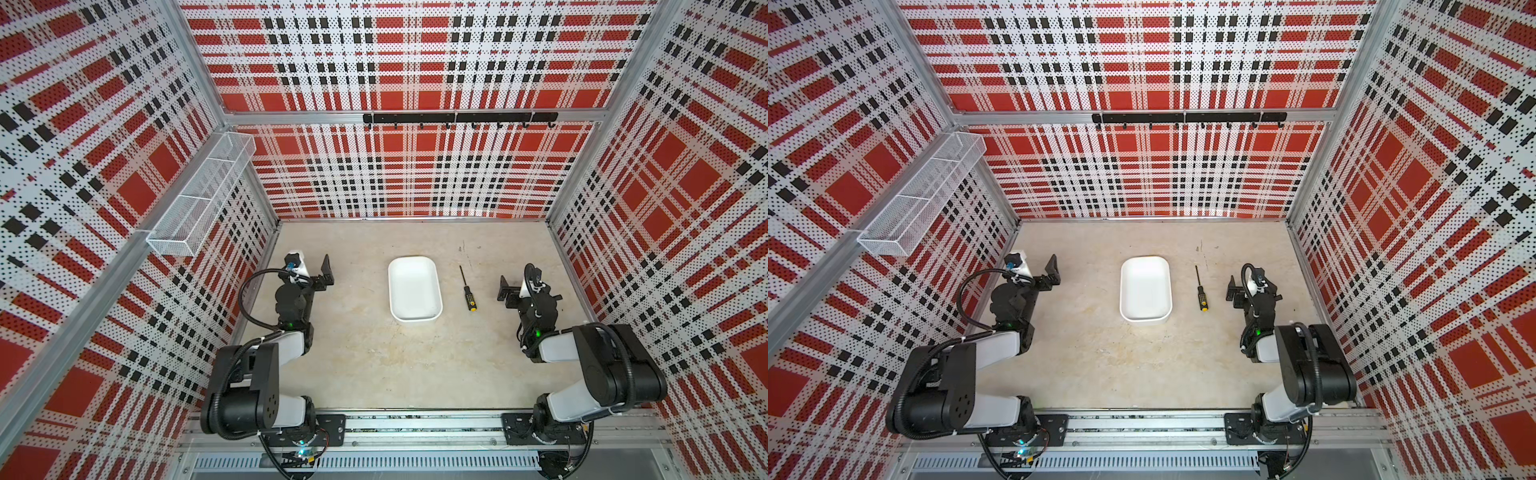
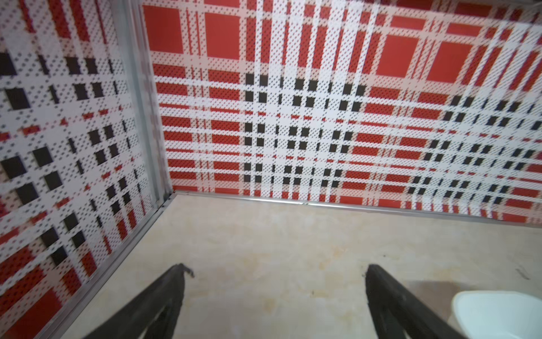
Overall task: Put the screwdriver in the bin
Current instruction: Pick up the screwdriver from the center of the table.
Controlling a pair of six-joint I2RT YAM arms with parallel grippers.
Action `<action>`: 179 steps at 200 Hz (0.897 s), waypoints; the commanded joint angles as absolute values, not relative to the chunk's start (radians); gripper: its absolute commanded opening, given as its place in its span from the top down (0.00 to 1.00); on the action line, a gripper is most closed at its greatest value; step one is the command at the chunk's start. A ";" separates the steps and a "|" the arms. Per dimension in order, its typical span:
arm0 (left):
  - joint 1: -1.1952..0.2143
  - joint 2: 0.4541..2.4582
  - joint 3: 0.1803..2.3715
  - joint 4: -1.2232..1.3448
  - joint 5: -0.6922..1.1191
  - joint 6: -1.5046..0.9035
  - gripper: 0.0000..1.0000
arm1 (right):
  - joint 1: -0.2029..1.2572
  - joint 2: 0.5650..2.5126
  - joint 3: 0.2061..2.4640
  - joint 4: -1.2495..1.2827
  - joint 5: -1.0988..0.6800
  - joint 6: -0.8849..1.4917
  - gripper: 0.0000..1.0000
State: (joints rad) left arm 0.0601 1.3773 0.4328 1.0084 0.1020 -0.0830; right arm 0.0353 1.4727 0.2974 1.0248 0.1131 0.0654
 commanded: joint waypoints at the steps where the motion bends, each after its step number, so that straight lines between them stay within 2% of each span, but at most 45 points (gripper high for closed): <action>1: 0.064 1.360 0.455 0.892 0.254 -0.196 0.02 | 0.033 1.366 0.373 0.827 0.127 0.071 0.00; 41: 0.051 1.417 0.488 0.873 0.380 -0.474 0.02 | 0.034 1.260 0.624 0.297 0.021 0.159 0.00; 74: 0.014 1.448 0.490 0.857 0.440 -0.533 0.02 | 0.057 1.335 0.823 -0.049 -0.167 0.209 0.00; 97: -0.024 1.450 0.510 0.779 0.462 -0.527 0.02 | 0.111 1.417 0.933 -0.244 -0.220 0.204 0.00; 144: -0.151 1.433 0.577 0.481 0.386 -0.431 0.02 | 0.225 1.532 0.995 -0.381 -0.223 0.231 0.02; 179: -0.217 1.438 0.606 0.348 0.325 -0.400 0.02 | 0.236 1.576 0.987 -0.385 -0.223 0.284 0.03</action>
State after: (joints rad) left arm -0.1875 1.4448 0.5797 0.4999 0.3752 -0.4423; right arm 0.2348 1.5566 0.9771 -0.3359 -0.2115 0.2432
